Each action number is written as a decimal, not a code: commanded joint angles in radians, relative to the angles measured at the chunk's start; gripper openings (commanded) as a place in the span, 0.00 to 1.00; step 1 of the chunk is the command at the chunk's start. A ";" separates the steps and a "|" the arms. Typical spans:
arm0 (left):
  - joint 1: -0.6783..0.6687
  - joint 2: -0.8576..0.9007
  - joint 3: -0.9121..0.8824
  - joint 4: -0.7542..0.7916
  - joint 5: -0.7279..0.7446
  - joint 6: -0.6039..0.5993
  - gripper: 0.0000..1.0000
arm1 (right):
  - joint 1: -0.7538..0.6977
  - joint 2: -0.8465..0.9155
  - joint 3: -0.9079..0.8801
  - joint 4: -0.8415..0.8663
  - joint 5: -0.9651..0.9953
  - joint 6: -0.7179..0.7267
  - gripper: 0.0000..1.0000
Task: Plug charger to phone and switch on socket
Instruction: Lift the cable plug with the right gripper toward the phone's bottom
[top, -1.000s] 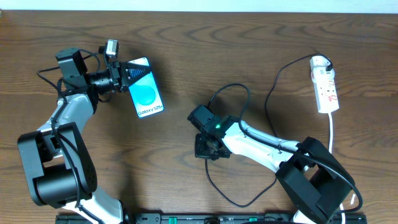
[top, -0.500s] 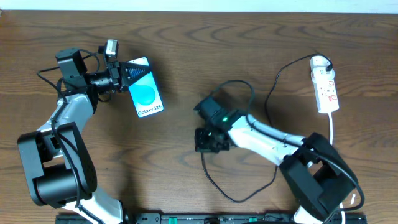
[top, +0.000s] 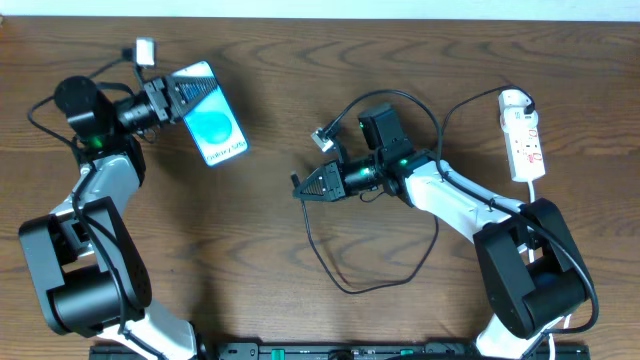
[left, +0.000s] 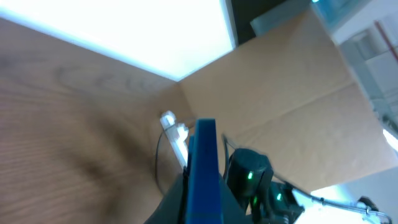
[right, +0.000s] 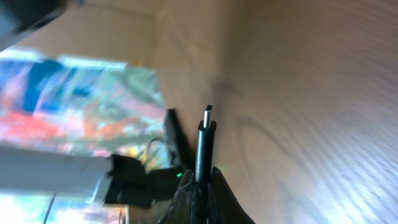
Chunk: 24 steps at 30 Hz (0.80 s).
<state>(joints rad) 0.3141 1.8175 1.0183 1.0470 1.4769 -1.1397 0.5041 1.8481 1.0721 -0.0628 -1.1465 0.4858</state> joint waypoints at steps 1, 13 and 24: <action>0.000 -0.026 0.012 0.150 -0.075 -0.311 0.07 | 0.006 0.002 0.009 0.085 -0.207 -0.024 0.01; -0.051 -0.026 0.012 0.231 -0.105 -0.429 0.07 | 0.045 0.002 0.009 0.300 -0.218 -0.035 0.01; -0.085 -0.026 0.012 0.231 -0.158 -0.429 0.07 | 0.047 0.002 0.009 0.542 -0.217 0.142 0.01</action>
<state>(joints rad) 0.2287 1.8137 1.0180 1.2648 1.3491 -1.5528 0.5476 1.8481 1.0725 0.4694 -1.3525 0.5800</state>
